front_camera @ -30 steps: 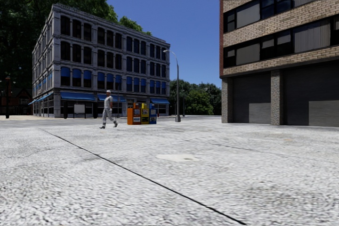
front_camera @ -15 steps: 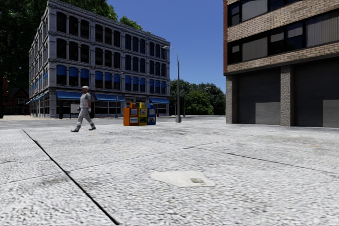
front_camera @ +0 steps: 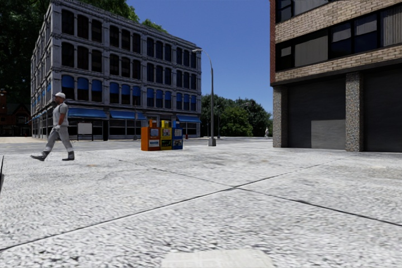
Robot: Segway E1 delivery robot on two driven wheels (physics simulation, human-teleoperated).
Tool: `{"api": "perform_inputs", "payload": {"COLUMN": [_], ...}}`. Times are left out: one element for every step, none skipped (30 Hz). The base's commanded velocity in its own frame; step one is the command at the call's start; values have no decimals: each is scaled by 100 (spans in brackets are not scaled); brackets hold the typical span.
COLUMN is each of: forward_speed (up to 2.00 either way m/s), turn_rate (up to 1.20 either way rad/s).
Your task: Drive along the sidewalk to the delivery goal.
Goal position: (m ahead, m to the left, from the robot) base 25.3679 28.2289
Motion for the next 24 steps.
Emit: {"api": "perform_inputs", "payload": {"forward_speed": [200,200,200,200,200,200,200,200,200,200,200,200,200,200,200,200,200,200,200,200,200,200,200,200], "turn_rate": [0,0,0,0,0,0,0,0,0,0,0,0,0,0,0,0,0,0,0,0,0,-1,-2,-2]}}
